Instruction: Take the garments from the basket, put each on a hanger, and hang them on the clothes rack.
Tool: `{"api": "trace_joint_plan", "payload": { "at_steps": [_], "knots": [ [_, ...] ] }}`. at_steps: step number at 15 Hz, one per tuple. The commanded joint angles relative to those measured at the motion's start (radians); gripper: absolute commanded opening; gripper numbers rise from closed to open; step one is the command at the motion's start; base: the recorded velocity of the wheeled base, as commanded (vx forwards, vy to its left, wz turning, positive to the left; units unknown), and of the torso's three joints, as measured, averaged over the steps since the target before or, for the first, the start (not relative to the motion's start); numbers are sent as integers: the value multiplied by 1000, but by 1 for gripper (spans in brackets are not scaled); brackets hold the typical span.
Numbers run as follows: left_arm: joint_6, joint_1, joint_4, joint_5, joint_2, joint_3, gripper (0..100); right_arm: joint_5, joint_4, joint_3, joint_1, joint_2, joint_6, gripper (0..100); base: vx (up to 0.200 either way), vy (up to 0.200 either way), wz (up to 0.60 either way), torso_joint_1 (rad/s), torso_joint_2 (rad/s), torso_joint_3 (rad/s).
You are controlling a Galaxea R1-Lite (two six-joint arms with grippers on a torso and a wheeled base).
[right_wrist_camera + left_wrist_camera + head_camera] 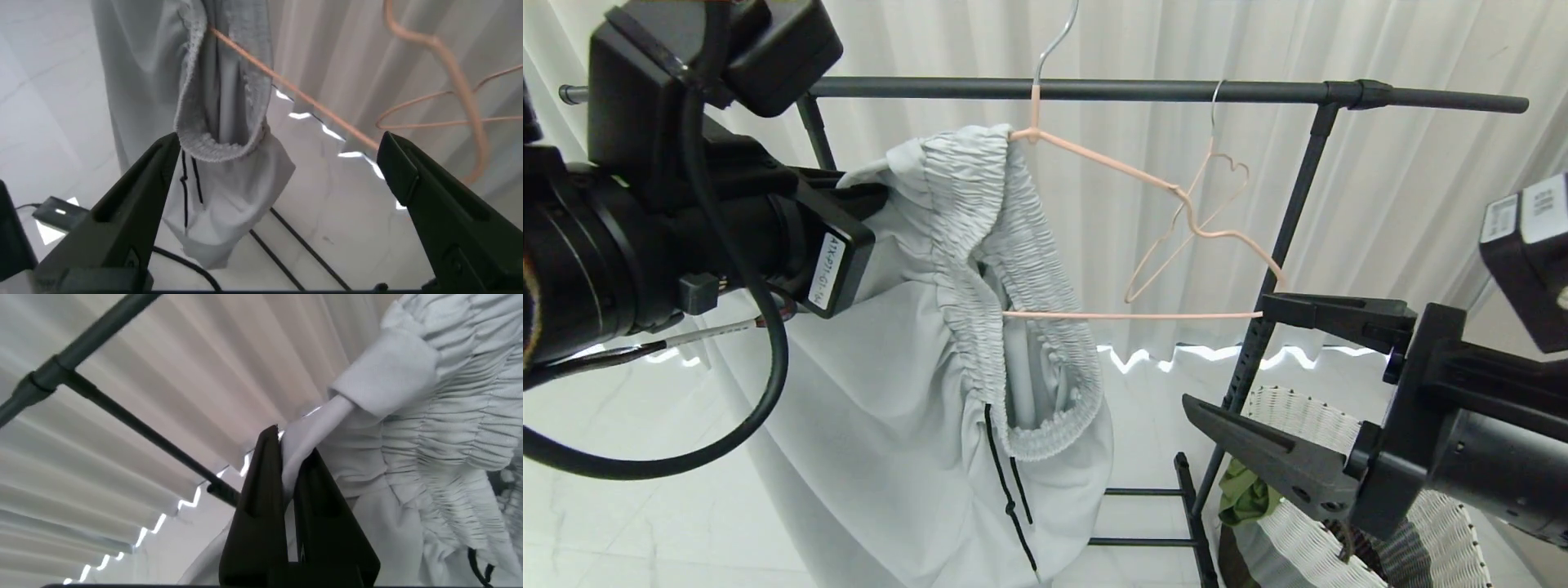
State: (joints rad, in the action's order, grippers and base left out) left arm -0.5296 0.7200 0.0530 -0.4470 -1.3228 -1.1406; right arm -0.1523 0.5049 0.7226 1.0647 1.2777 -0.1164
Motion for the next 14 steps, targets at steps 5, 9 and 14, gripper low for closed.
{"api": "trace_joint_plan", "payload": {
  "at_steps": [5, 9, 14],
  "knots": [
    [154, 95, 19, -104, -58, -53, 0, -29, 1, -3, -2, 80, 21, 100, 0, 0, 0, 0, 0, 0],
    [214, 122, 19, -159, -96, -116, 0, -193, 32, 32, -14, 190, 155, 100, 0, 0, 0, 0, 0, 0],
    [218, 150, 38, -159, -98, -116, 0, -248, 57, 95, -32, 282, 288, 100, 0, 0, 0, 0, 0, 0]
  ]
}}
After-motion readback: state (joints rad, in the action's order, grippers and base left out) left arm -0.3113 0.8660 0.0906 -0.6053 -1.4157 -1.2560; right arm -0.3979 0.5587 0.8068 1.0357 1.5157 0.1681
